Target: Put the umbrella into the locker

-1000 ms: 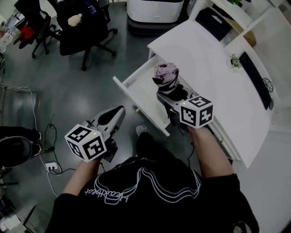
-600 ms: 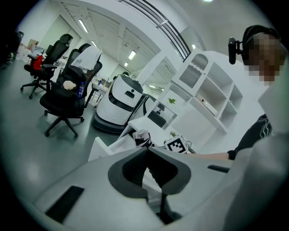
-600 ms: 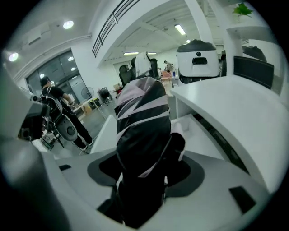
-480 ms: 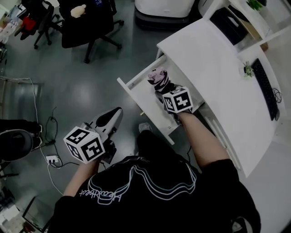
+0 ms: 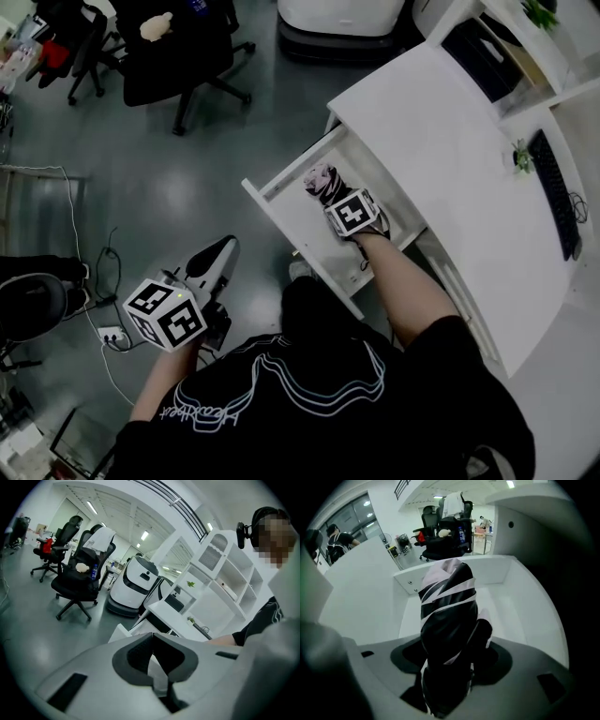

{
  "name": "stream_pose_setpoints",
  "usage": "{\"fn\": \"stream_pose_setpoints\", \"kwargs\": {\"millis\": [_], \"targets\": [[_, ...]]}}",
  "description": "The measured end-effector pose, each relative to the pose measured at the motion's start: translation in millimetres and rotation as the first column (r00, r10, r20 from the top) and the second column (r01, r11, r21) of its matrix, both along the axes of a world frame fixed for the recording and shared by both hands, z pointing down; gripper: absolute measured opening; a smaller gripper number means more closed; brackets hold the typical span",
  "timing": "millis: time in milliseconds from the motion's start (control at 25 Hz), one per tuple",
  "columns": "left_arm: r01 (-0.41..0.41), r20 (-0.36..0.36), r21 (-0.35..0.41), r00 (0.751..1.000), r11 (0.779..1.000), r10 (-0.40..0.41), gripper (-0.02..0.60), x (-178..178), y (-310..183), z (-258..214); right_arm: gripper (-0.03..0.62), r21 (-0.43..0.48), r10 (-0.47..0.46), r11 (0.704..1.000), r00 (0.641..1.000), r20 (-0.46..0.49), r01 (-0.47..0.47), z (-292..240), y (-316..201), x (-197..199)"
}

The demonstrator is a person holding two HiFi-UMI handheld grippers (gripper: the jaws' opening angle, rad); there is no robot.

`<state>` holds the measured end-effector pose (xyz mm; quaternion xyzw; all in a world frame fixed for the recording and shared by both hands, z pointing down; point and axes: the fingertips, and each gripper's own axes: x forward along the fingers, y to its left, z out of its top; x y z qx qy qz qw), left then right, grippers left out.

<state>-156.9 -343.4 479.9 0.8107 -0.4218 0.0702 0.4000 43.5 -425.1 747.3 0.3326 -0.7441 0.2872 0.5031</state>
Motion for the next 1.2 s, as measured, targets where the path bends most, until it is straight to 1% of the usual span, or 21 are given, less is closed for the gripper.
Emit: {"fn": "stream_pose_setpoints", "kwargs": {"millis": [120,200,240,360,480,560,600,680,720,760,880,1000,1080,1120,1160,1200], "targets": [[-0.011,0.005,0.004,1.000,1.000,0.011,0.006,-4,-3,5,0.268,-0.054,0.022,0.998,0.999,-0.043,-0.024,11,4,7],[-0.013,0.004,-0.002,1.000,1.000,0.013,0.006,-5,-2,11,0.269,-0.063,0.008,0.998,0.999,-0.036,-0.011,15,4,3],[-0.012,0.003,-0.010,1.000,1.000,0.012,0.006,-6,-2,14,0.270,-0.060,-0.004,0.998,1.000,-0.030,0.002,17,5,-1],[-0.014,0.002,-0.019,1.000,1.000,0.014,0.006,-8,-3,21,0.273,-0.009,-0.038,0.999,0.999,-0.036,0.038,18,0,-8],[-0.025,-0.001,-0.022,1.000,0.999,0.025,0.006,-6,-8,31,0.282,0.018,-0.047,0.999,0.997,-0.062,0.048,19,0,-7],[-0.041,-0.010,-0.030,0.999,0.999,0.041,0.006,-3,-10,36,0.287,0.016,-0.043,0.999,0.998,-0.047,0.044,20,3,-9],[-0.050,-0.016,-0.032,0.999,0.998,0.049,0.006,-1,-12,36,0.308,0.002,-0.037,0.999,0.999,-0.030,0.038,20,5,-10],[-0.063,-0.027,-0.030,0.998,0.998,0.063,0.006,4,-14,36,0.379,-0.039,-0.015,0.999,1.000,0.004,0.016,22,11,-12],[-0.070,-0.033,-0.029,0.997,0.997,0.069,0.006,7,-14,36,0.430,-0.040,-0.003,0.999,1.000,0.015,0.004,21,10,-11],[-0.077,-0.039,-0.026,0.996,0.997,0.076,0.006,10,-14,35,0.449,-0.024,0.008,1.000,1.000,0.025,-0.008,18,7,-9],[-0.102,-0.049,-0.013,0.994,0.995,0.102,0.006,17,-12,32,0.451,0.003,0.069,0.998,0.996,0.063,-0.069,0,4,0],[-0.121,-0.053,-0.004,0.991,0.993,0.121,0.006,21,-7,29,0.446,0.011,0.139,0.990,0.977,0.162,-0.143,-29,9,4],[-0.127,-0.056,0.000,0.990,0.992,0.127,0.006,21,-3,25,0.420,0.042,0.161,0.983,0.954,0.251,-0.177,-59,13,2],[-0.132,-0.059,0.004,0.990,0.991,0.132,0.006,22,-1,22,0.395,0.074,0.161,0.979,0.942,0.294,-0.190,-77,15,0],[-0.138,-0.061,0.012,0.988,0.990,0.139,0.006,23,1,18,0.377,0.120,0.153,0.972,0.930,0.334,-0.202,-99,16,-2],[-0.146,-0.064,0.022,0.987,0.989,0.147,0.006,26,3,14,0.332,0.178,0.137,0.960,0.919,0.371,-0.215,-123,16,-3]]}}
